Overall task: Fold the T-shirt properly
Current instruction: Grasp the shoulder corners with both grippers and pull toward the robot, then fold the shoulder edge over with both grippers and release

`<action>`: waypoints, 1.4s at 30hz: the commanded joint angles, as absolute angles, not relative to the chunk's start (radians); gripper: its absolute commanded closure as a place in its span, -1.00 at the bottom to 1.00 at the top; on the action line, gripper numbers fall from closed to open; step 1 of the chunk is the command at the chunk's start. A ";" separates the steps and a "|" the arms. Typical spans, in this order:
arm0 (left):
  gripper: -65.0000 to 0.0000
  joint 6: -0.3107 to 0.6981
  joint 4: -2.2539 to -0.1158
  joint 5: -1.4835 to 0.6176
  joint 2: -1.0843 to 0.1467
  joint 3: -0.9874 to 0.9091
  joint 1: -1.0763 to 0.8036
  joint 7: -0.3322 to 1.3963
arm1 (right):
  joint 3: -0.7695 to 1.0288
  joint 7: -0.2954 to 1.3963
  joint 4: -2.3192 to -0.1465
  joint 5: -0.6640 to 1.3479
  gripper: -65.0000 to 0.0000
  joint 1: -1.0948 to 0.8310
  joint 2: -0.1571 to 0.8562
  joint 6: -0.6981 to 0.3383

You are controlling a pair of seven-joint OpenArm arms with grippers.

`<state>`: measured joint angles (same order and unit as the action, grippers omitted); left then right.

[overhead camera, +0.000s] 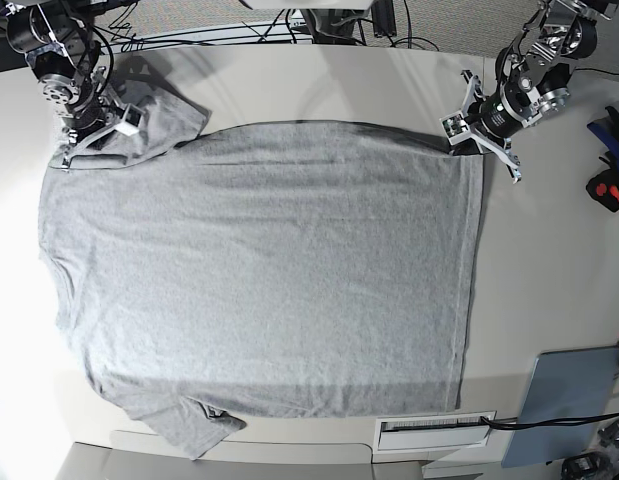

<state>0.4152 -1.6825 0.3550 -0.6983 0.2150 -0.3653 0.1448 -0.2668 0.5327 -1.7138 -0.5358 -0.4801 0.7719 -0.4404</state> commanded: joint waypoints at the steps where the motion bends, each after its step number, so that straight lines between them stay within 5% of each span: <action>1: 1.00 0.464 -1.666 0.374 -0.712 0.220 -0.382 0.217 | -0.280 0.525 -1.700 -0.491 0.86 -0.496 0.776 -0.500; 4: 1.00 0.466 -1.666 0.374 -0.713 0.220 -0.383 0.218 | -0.280 0.559 -1.702 -0.489 1.00 -0.496 0.776 -0.500; 15: 1.00 0.469 -1.751 0.237 -0.781 0.220 -0.476 0.346 | -0.244 0.659 -1.860 -0.486 1.00 -0.638 0.873 -0.444; 26: 1.00 0.472 -1.860 0.147 -0.820 0.194 -0.613 0.429 | -0.049 0.662 -1.981 -0.434 1.00 -0.913 0.875 -0.436; 42: 1.00 0.542 -1.958 0.044 -0.820 -0.012 -0.797 0.445 | -0.039 0.697 -2.050 -0.441 1.00 -1.042 0.875 -0.426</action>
<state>0.5476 -1.9446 0.0463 -0.8066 -0.0025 -0.7929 0.4511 -0.0467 0.6811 -2.0377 -0.4324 -1.0336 0.8619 -0.4343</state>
